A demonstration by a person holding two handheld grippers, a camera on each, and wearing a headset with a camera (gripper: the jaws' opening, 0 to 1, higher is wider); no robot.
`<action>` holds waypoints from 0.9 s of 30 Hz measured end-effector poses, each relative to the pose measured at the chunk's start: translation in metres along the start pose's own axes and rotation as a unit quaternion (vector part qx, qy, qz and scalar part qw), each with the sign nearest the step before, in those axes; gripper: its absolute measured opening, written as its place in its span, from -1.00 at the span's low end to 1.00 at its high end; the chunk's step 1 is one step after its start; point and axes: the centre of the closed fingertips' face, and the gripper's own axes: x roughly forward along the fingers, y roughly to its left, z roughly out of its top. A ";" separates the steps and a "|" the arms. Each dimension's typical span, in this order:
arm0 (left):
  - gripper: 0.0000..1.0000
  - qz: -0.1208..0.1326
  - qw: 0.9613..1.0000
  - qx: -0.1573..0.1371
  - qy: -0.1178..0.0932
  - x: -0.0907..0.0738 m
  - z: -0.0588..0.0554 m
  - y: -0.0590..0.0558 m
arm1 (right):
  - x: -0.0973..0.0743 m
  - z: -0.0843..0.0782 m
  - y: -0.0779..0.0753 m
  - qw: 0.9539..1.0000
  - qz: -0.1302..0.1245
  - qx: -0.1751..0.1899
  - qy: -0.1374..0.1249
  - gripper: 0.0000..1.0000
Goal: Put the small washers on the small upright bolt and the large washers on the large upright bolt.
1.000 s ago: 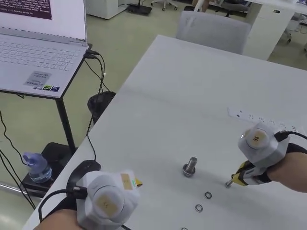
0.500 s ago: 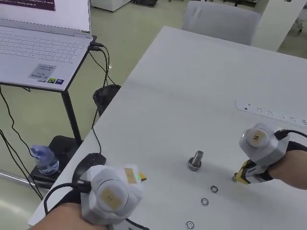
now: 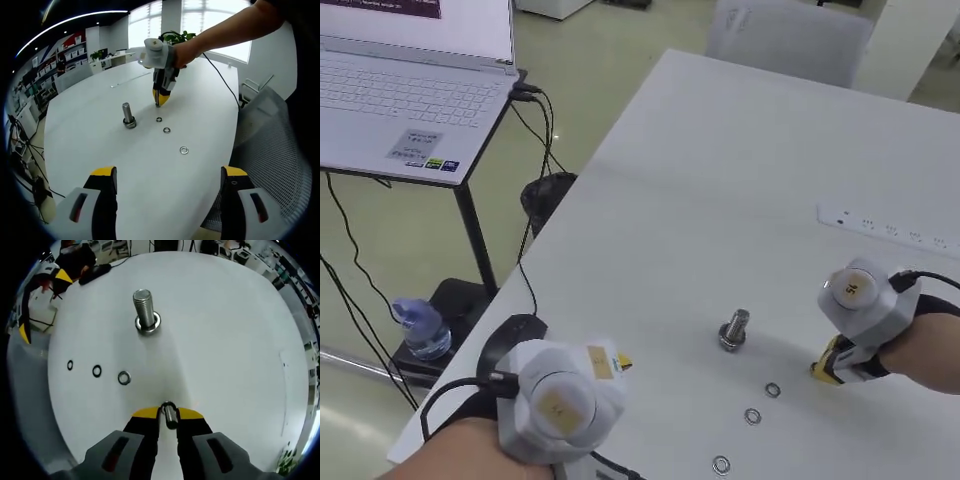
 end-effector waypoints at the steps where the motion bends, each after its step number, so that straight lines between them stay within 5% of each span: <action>1: 0.70 0.000 1.000 0.000 0.000 0.000 0.000 0.000 | 0.000 0.000 0.000 1.000 0.000 0.000 0.000 -0.73; 17: 0.66 0.000 1.000 -0.002 0.005 -0.001 -0.001 0.000 | 0.001 -0.002 -0.001 1.000 0.002 0.000 0.003 -0.72; 27: 0.65 -0.001 1.000 0.002 0.003 -0.001 0.001 -0.001 | -0.007 0.001 -0.004 1.000 0.003 -0.001 -0.009 -0.50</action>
